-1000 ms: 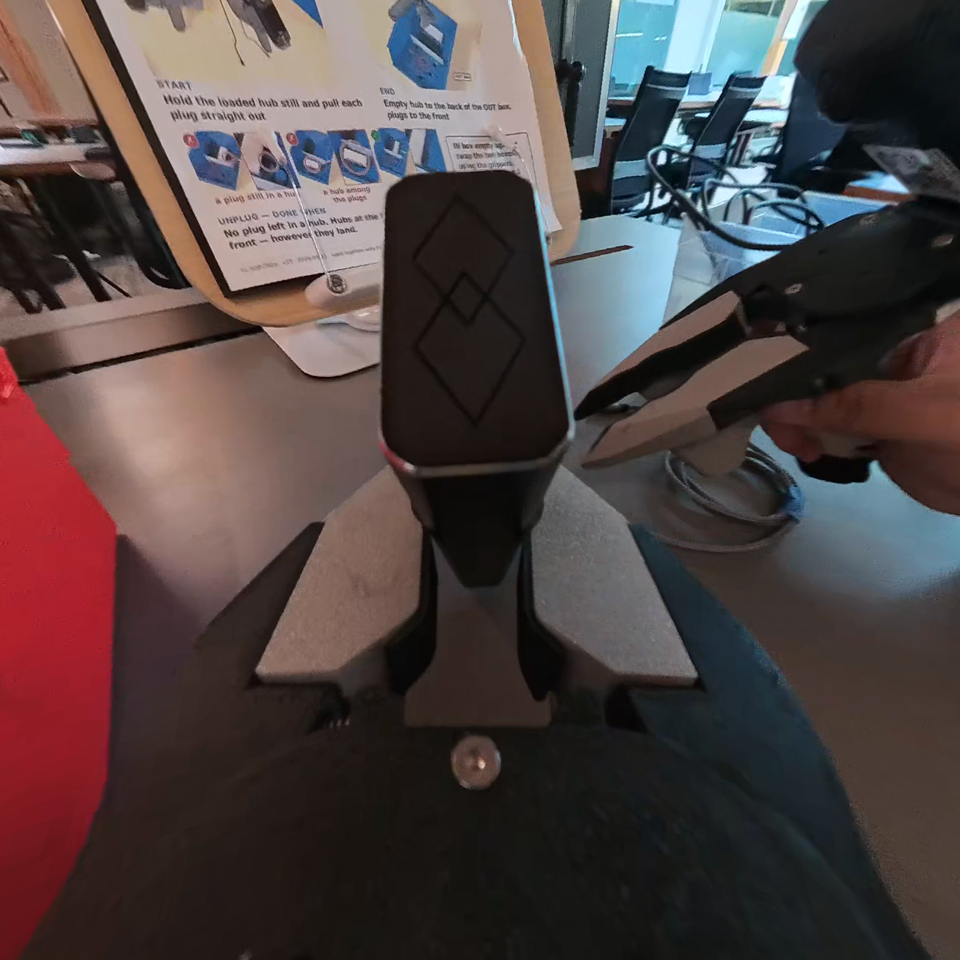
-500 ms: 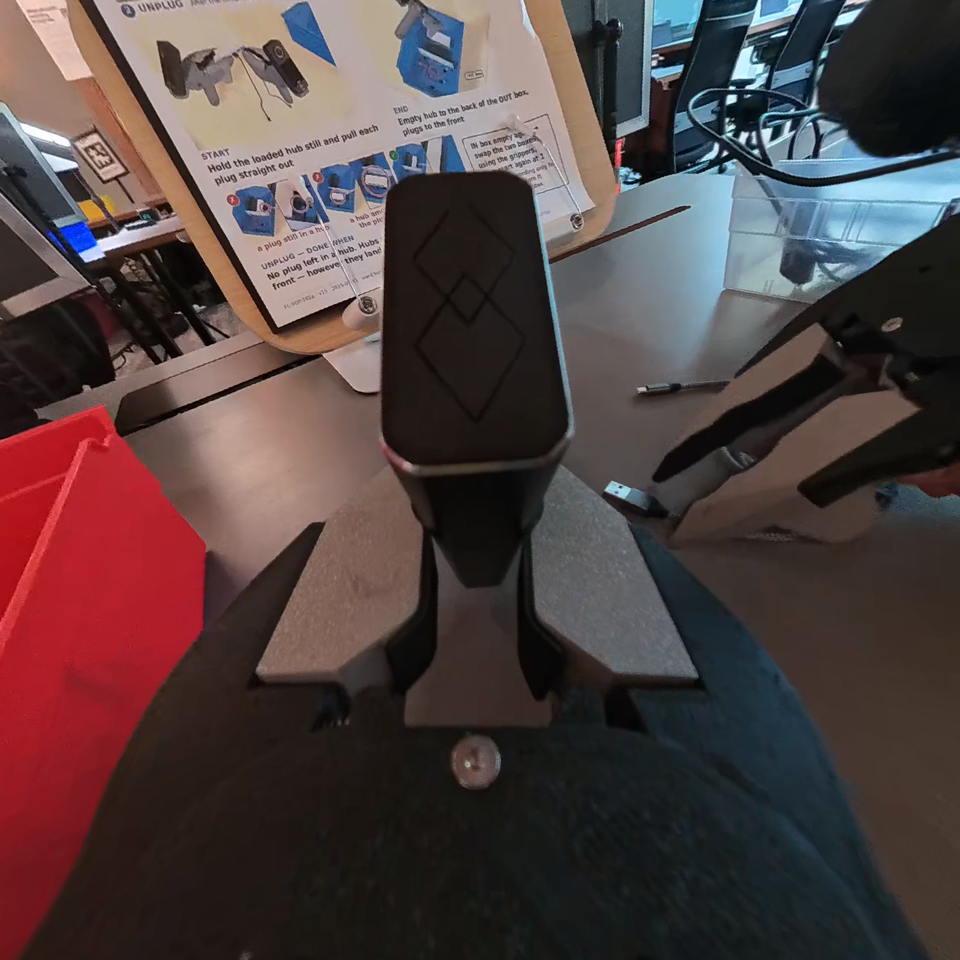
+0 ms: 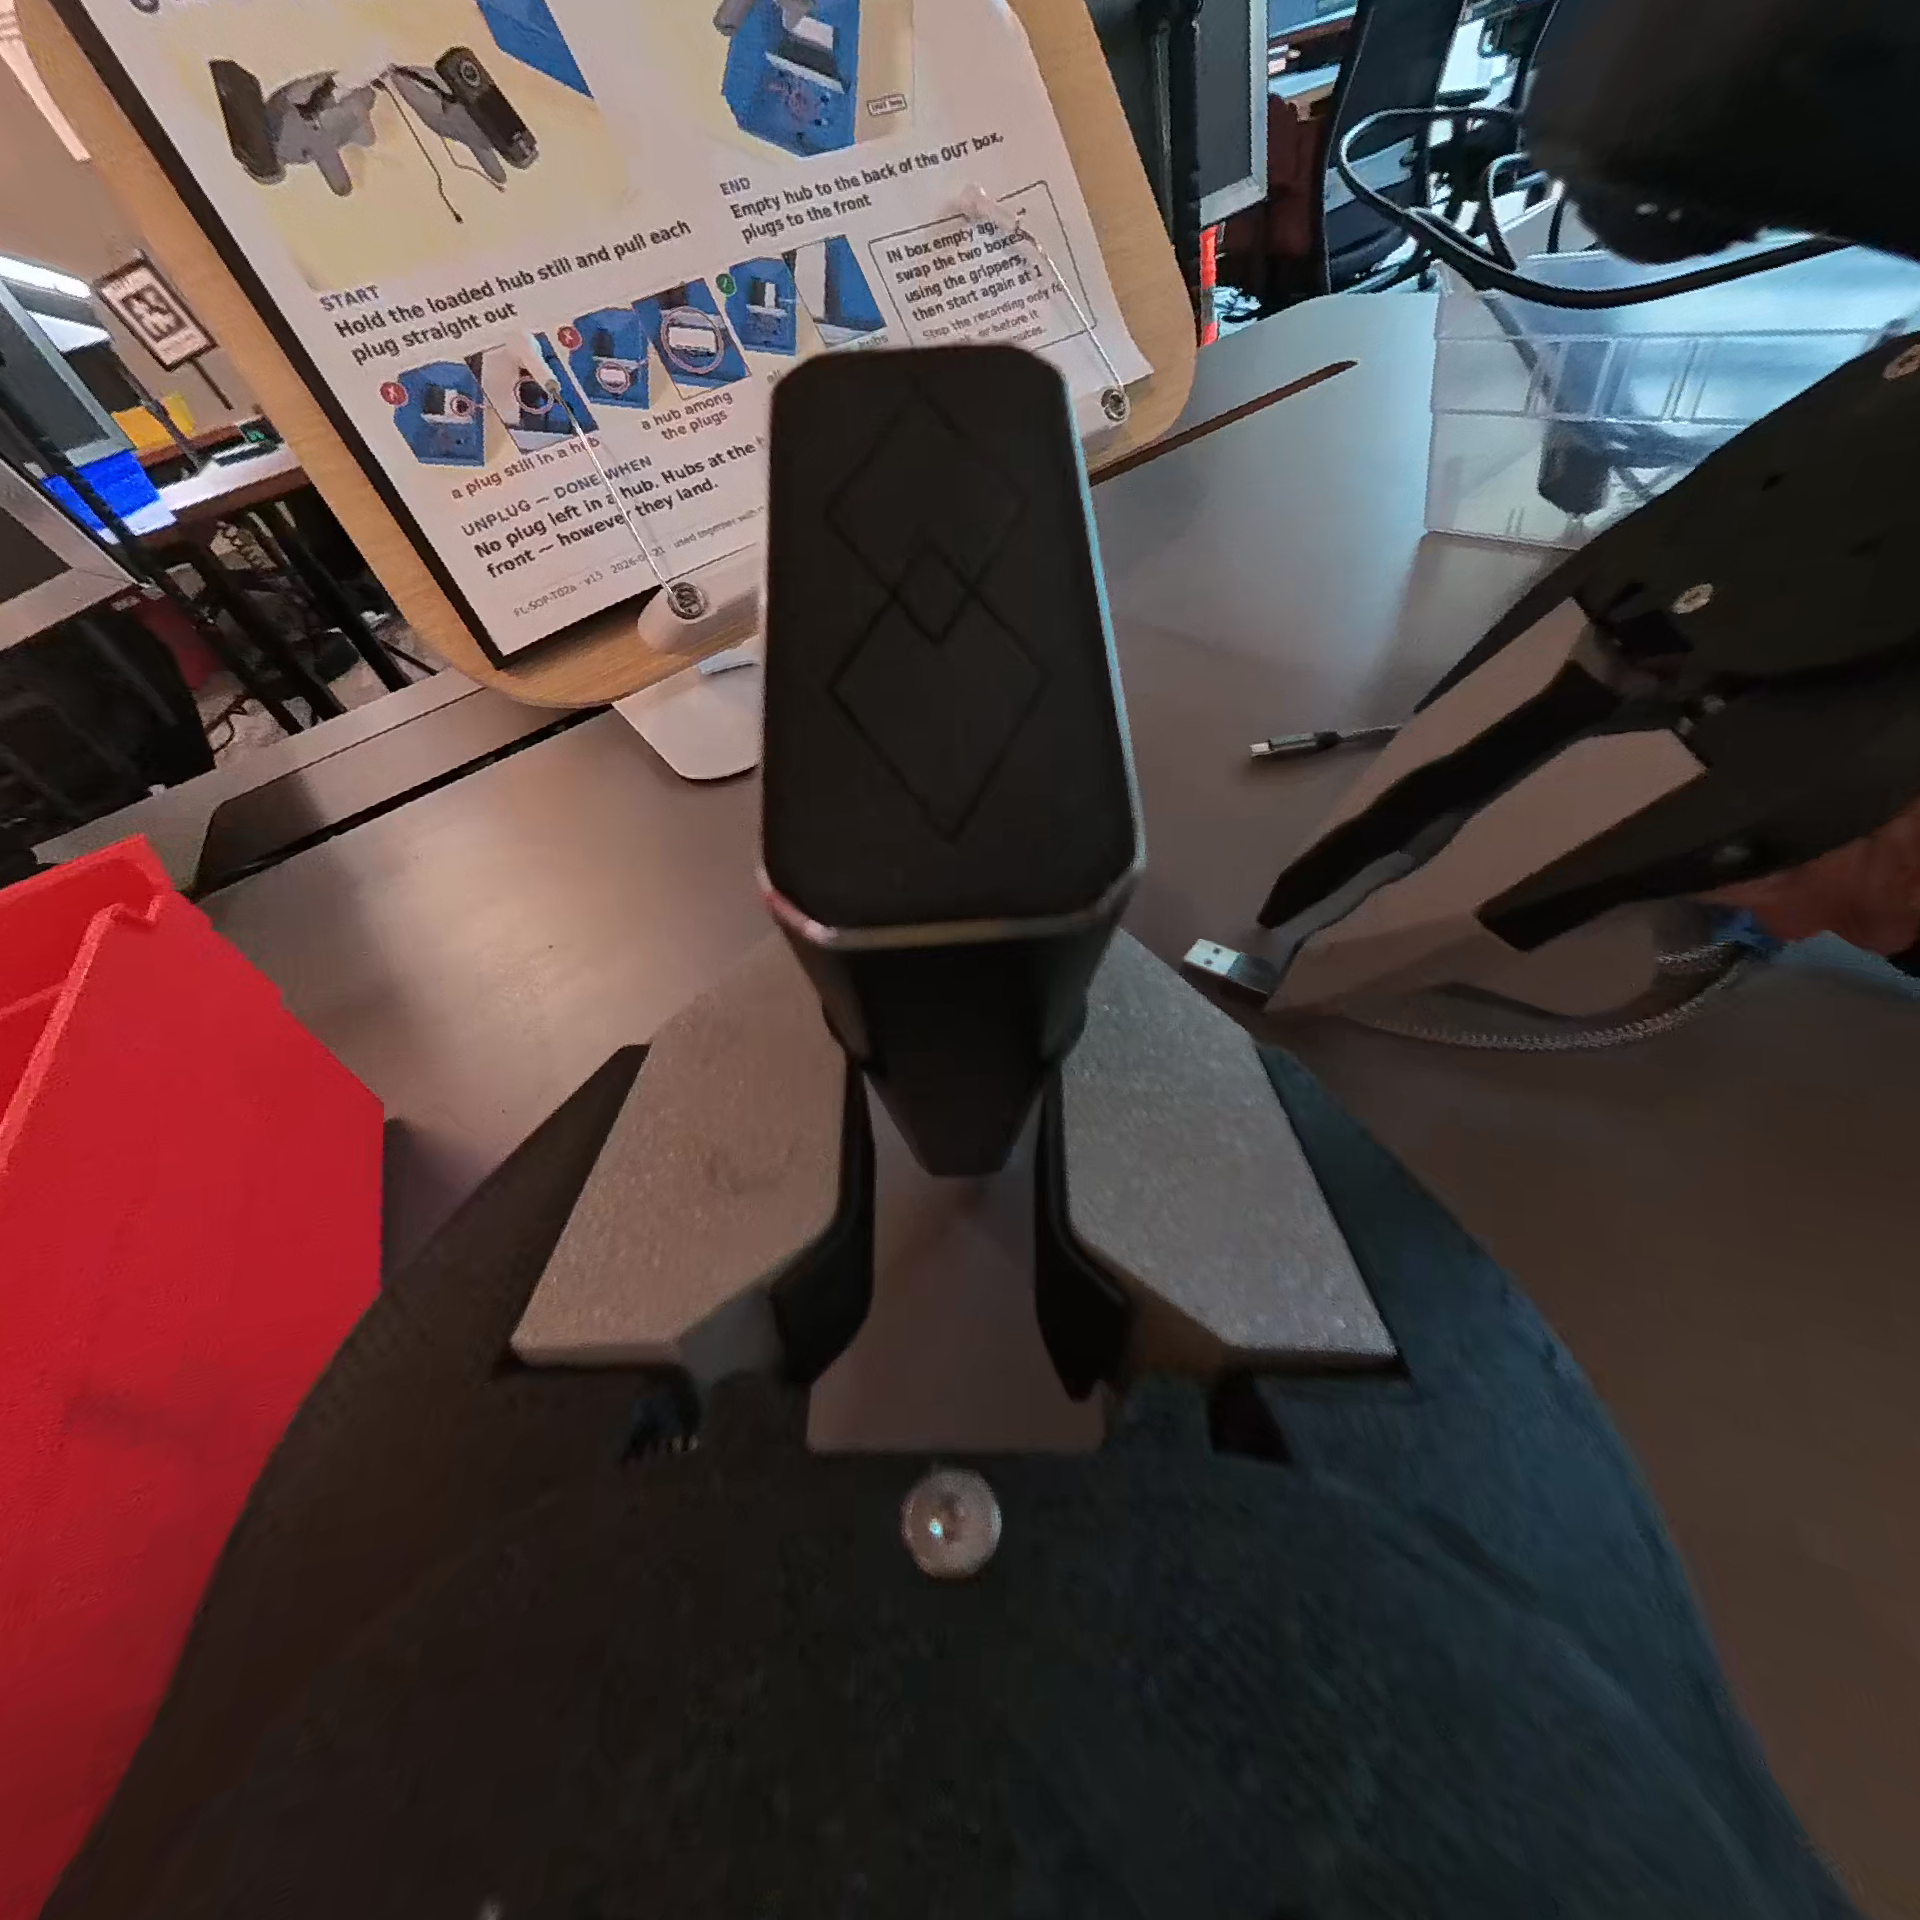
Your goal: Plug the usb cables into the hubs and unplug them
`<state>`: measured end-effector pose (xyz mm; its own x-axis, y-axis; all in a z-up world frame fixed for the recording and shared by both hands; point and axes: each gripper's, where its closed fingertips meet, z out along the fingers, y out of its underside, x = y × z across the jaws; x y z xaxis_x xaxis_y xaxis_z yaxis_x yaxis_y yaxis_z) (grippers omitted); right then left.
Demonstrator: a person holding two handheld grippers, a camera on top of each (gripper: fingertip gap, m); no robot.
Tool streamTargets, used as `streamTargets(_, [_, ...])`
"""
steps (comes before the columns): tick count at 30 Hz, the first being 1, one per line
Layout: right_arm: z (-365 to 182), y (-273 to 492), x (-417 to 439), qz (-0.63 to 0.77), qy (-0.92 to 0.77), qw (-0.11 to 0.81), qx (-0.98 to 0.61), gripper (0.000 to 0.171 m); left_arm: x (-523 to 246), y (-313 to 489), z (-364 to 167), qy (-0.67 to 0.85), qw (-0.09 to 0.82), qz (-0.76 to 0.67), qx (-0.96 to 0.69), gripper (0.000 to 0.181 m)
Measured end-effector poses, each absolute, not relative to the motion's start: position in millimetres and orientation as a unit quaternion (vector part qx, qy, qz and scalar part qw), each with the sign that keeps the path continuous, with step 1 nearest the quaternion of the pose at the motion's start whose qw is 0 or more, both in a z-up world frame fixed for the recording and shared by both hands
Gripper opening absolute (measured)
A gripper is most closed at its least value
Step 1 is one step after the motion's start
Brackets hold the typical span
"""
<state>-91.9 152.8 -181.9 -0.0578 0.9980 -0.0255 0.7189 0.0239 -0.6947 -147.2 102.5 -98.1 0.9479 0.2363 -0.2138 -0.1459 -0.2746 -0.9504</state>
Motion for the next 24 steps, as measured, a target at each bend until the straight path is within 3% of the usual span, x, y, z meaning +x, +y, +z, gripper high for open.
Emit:
streamTargets(9, [-175.0, 147.3, -96.6, 0.296, -0.681, 0.255, -0.619, 0.014, -144.2, 105.3, -100.8, -0.015, 0.591, 0.179, -0.787, 0.028])
streamTargets(17, [-114.2, 120.2, -99.4, 0.287, -0.714, 0.430, -0.472, 0.013, -147.5, 105.2, -102.4, -0.004, 0.573, 0.222, -0.789, 0.028])
streamTargets(24, [-99.8, 100.0, -94.4, 0.316, -0.721, 0.435, -0.437, 0.012, -141.6, 110.8, -105.8, 0.032, 0.548, 0.266, -0.792, 0.027])
